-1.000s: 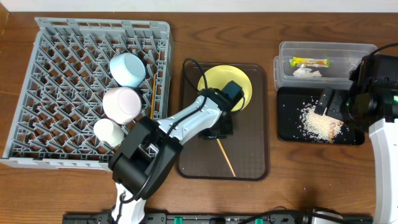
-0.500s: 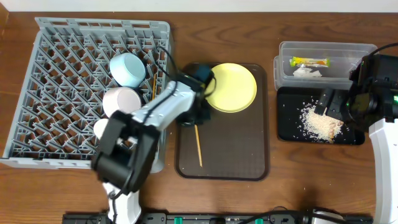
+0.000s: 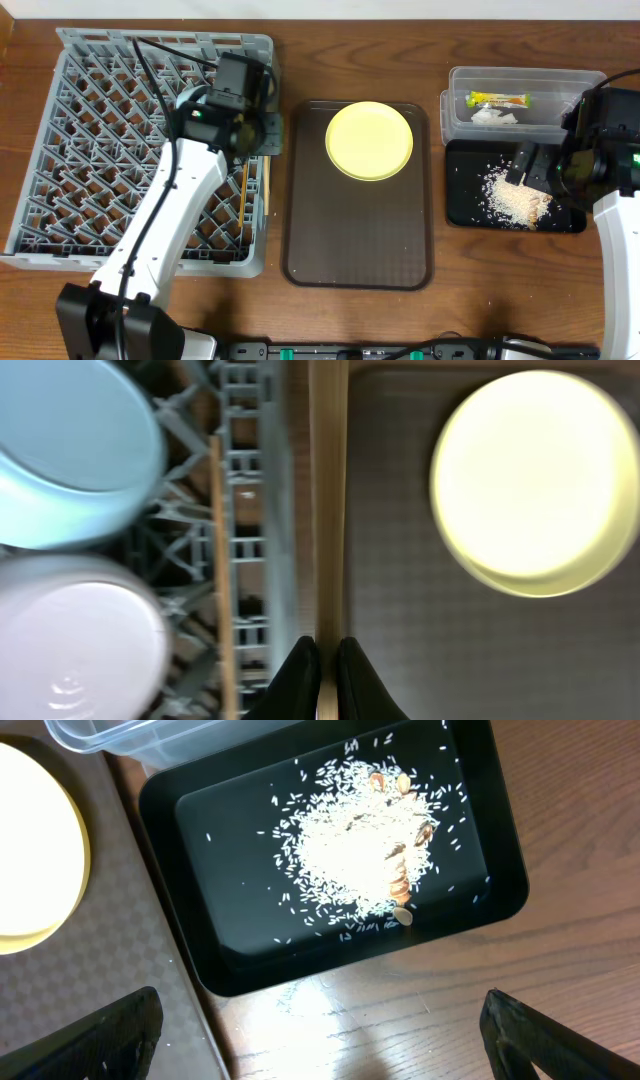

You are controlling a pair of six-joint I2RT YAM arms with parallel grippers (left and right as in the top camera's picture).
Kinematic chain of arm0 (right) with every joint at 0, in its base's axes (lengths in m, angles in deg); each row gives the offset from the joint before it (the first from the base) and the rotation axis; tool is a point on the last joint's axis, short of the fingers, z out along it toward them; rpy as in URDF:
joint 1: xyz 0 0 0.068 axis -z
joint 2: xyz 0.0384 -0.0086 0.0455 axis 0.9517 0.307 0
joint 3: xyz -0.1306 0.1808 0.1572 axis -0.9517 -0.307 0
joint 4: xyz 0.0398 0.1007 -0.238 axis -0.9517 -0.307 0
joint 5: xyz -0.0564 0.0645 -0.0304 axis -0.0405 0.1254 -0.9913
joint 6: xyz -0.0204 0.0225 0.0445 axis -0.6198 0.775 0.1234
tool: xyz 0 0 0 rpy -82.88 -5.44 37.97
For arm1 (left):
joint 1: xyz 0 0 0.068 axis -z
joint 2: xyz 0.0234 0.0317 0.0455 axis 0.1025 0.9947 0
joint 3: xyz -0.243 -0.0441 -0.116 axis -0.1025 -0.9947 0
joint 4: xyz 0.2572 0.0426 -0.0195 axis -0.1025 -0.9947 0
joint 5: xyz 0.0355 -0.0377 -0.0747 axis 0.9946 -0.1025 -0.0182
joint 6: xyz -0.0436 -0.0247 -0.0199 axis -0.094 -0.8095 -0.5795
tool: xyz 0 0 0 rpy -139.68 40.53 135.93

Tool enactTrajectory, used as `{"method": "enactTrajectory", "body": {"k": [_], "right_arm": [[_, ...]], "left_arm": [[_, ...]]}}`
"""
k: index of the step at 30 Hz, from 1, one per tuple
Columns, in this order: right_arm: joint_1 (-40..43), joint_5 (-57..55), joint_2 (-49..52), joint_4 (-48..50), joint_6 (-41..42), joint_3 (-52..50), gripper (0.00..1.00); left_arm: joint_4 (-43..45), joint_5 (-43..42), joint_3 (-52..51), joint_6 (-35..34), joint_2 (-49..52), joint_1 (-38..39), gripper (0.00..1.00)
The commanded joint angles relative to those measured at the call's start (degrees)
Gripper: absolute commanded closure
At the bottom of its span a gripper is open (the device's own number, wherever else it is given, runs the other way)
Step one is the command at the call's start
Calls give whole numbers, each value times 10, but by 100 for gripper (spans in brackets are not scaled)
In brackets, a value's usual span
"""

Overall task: Sort waste into correct bins and load items into the dishwasher
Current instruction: 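Carry the second chopstick into the rack and release it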

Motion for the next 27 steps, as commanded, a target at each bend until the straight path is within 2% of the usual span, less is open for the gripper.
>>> {"method": "enactTrajectory", "body": {"k": [1,10,13,15,19,27], "right_arm": [[4,0,-2,-2,1,10,1],[4,2,-2,-2,1,10,1],[4,2,-2,-2,1,10,1],[4,2,-2,-3,0,10,1],[4,2,-2,-3,0,10,1],[4,2,-2,-4,0,10,1]], "left_arm": [[-4,12,3,65,12,-25,92],[0,12,3,93,52,-41,91],[2,12,3,93,72,-41,87],[2,12,3,92,87,-41,79],[2,20,3,92,101,-41,75],[5,17,4,77,54,-28,57]]}}
